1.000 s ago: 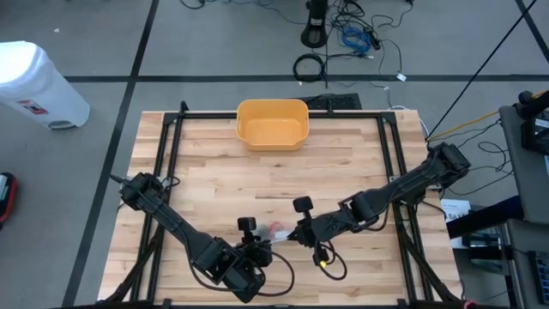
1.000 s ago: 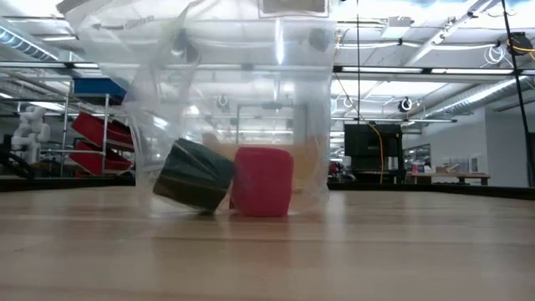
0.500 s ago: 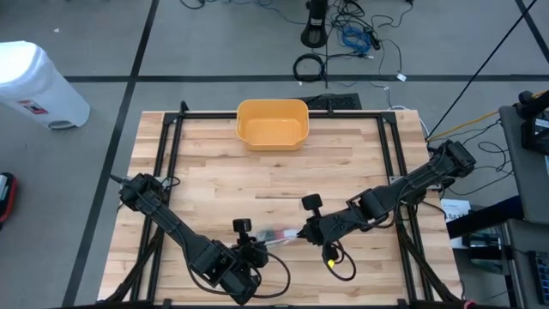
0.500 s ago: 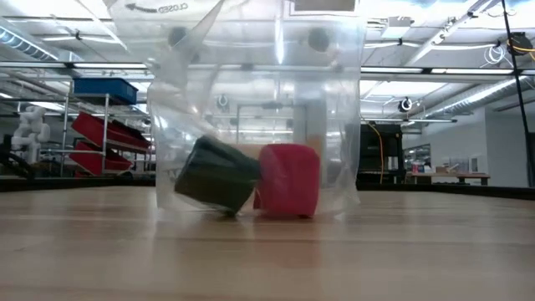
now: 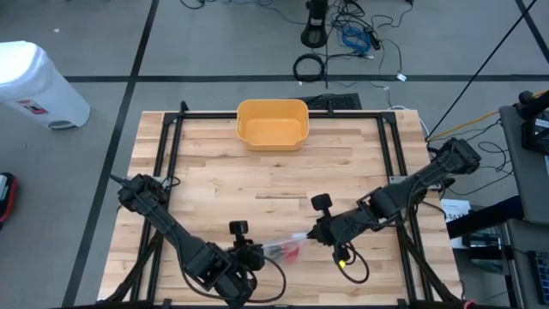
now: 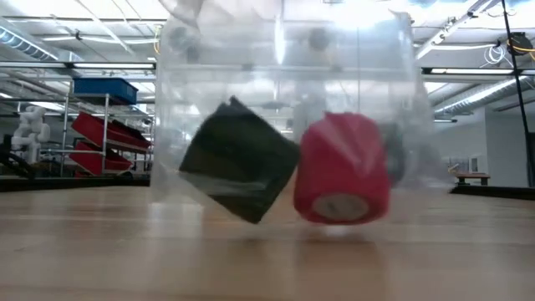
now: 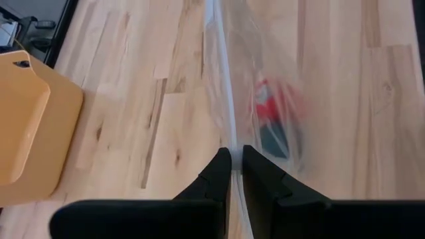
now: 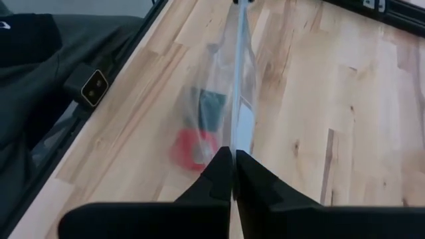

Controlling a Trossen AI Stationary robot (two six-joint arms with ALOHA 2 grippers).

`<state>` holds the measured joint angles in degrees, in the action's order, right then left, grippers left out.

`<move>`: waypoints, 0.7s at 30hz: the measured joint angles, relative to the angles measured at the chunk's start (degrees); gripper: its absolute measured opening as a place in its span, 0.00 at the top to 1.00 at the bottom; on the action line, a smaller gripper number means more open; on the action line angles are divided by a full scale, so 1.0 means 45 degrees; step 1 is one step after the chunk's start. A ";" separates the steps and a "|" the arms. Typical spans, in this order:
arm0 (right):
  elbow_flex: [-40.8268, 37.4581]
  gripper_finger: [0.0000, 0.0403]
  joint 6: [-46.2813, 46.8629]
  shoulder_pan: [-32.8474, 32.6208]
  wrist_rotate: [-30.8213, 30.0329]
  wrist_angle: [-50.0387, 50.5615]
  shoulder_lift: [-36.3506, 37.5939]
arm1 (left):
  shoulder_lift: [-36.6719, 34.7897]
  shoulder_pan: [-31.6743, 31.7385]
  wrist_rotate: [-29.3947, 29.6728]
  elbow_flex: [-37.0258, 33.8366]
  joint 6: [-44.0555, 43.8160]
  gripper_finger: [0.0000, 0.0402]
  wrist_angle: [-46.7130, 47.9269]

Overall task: Roll bandage
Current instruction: Close the transparent zip bag

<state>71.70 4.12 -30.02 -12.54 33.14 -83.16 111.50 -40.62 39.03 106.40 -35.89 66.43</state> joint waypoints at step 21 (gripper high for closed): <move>0.0000 1.00 0.0531 -0.0452 -0.0581 0.0890 0.0497 | 0.0000 -0.0176 -0.0149 0.0051 -0.0343 0.92 0.0386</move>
<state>71.70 6.51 -32.05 -15.16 37.14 -80.93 111.50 -41.41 38.35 106.63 -37.43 68.16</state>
